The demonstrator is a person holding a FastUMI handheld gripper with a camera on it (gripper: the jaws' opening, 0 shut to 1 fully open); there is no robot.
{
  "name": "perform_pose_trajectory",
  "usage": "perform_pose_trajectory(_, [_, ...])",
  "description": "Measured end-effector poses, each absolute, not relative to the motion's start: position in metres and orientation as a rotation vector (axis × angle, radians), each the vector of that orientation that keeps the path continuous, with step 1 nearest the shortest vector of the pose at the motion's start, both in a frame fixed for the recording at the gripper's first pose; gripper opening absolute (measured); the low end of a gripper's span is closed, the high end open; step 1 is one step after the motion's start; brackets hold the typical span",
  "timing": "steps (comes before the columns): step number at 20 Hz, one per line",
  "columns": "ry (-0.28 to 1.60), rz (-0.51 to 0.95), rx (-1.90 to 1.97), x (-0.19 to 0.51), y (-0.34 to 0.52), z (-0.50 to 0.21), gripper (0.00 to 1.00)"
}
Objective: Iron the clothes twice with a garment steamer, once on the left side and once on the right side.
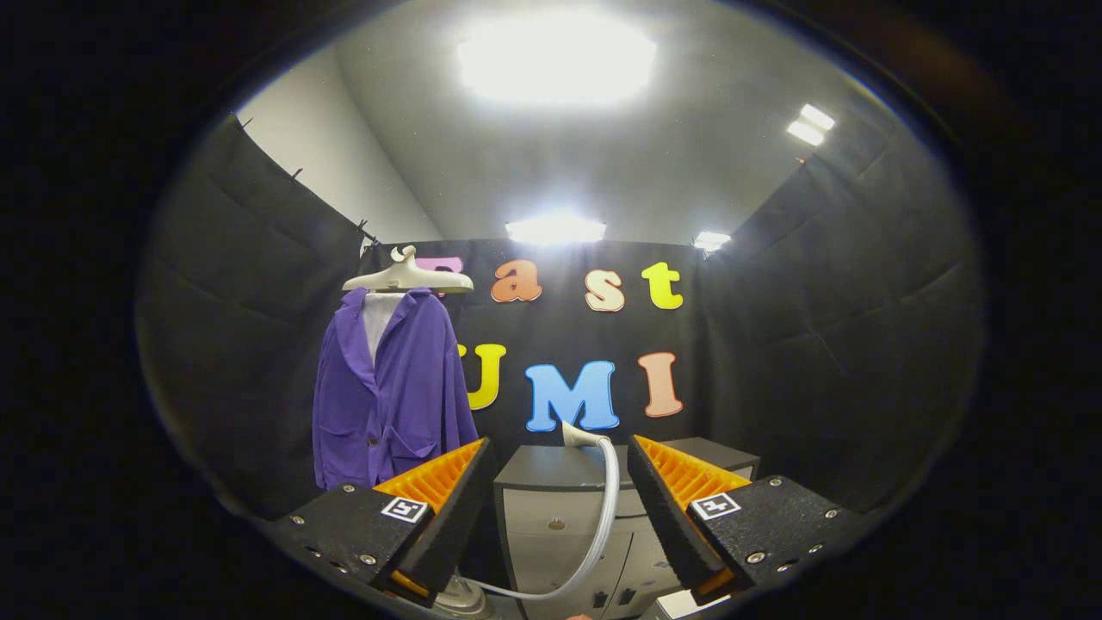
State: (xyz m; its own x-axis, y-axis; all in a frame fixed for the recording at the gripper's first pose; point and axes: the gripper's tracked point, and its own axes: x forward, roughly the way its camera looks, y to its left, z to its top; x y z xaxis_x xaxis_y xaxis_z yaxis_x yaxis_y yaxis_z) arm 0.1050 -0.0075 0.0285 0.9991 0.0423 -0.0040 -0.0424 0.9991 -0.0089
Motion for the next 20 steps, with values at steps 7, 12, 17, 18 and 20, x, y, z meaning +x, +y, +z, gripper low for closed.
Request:
perform_pose_trajectory(7, [-0.024,0.077,0.04,0.208,-0.021,0.053,0.94])
perform_pose_trajectory(12, [0.016,0.128,0.038,0.289,-0.025,0.055,0.94])
perform_pose_trajectory(17, [0.049,0.174,0.064,0.368,-0.039,0.057,0.94])
perform_pose_trajectory(18, [0.058,0.167,0.059,0.383,-0.045,0.054,0.94])
perform_pose_trajectory(20, [0.088,0.156,0.074,0.413,-0.056,0.046,0.94])
